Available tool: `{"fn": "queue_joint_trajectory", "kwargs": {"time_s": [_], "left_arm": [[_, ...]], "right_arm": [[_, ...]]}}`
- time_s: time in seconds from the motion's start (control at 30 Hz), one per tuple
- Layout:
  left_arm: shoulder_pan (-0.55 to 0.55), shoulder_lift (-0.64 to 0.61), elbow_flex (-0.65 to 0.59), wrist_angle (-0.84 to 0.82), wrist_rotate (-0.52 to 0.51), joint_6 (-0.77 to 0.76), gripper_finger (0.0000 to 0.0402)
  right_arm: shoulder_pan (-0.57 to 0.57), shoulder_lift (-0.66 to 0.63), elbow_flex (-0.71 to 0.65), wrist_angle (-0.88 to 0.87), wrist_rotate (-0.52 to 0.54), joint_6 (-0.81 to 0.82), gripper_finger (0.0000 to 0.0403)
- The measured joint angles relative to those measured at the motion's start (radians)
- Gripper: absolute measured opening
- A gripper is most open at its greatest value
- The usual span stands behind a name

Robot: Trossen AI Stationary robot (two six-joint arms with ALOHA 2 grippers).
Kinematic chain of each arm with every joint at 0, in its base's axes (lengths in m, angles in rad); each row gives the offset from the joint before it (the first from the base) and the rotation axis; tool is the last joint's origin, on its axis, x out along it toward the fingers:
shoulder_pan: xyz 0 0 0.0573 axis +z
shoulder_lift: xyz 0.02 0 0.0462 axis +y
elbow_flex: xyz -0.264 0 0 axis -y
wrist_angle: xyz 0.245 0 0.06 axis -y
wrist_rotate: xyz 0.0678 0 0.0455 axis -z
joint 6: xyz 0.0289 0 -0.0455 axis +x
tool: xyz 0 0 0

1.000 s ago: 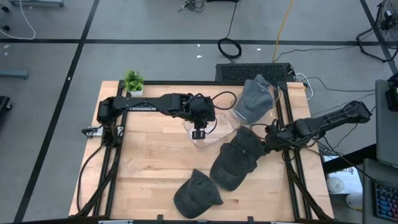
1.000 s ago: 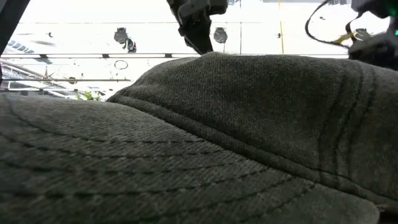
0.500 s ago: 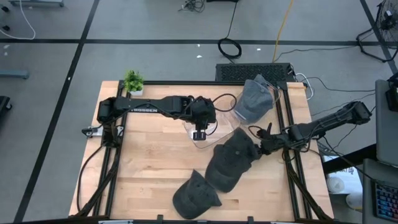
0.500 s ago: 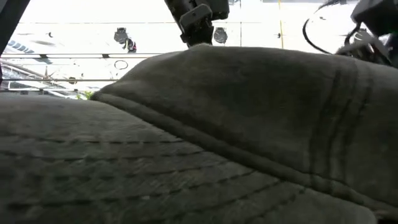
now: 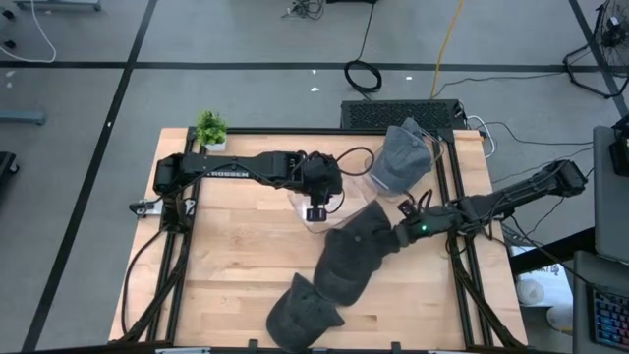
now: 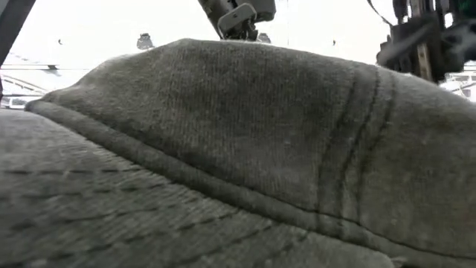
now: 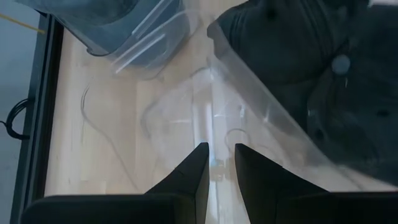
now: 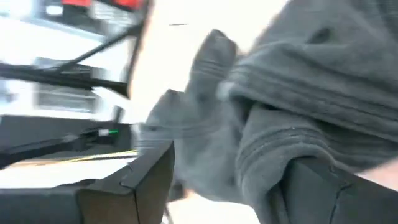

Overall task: Pick & Place hat
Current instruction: Put the top black cap into the left transparent bin

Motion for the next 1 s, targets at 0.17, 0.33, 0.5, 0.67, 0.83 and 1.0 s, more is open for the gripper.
{"fn": "queue_joint_trajectory", "kwargs": {"time_s": [0.17,0.33,0.5,0.67,0.83,1.0], "left_arm": [[0.000,0.000,0.000,0.024,0.000,0.003,0.0088],[0.000,0.000,0.000,0.031,0.000,0.004,0.0088],[0.000,0.000,0.000,0.031,-0.001,0.004,0.0088],[0.000,0.000,0.000,0.034,-0.001,0.005,0.0088],[0.000,0.000,0.000,0.035,-0.001,0.005,0.0088],[0.000,0.000,0.000,0.036,-0.001,0.005,0.0088]], "right_arm": [[0.000,-0.001,0.000,0.234,0.020,-0.120,0.0247],[0.000,0.000,0.000,0.272,0.020,-0.158,0.0247],[0.000,0.000,0.000,0.175,0.037,-0.117,0.0247],[-0.001,0.000,0.000,0.000,0.104,-0.018,0.0247],[-0.001,0.000,0.000,-0.093,0.189,0.001,0.0247],[-0.032,0.000,0.000,-0.108,0.210,-0.003,0.0247]]}}
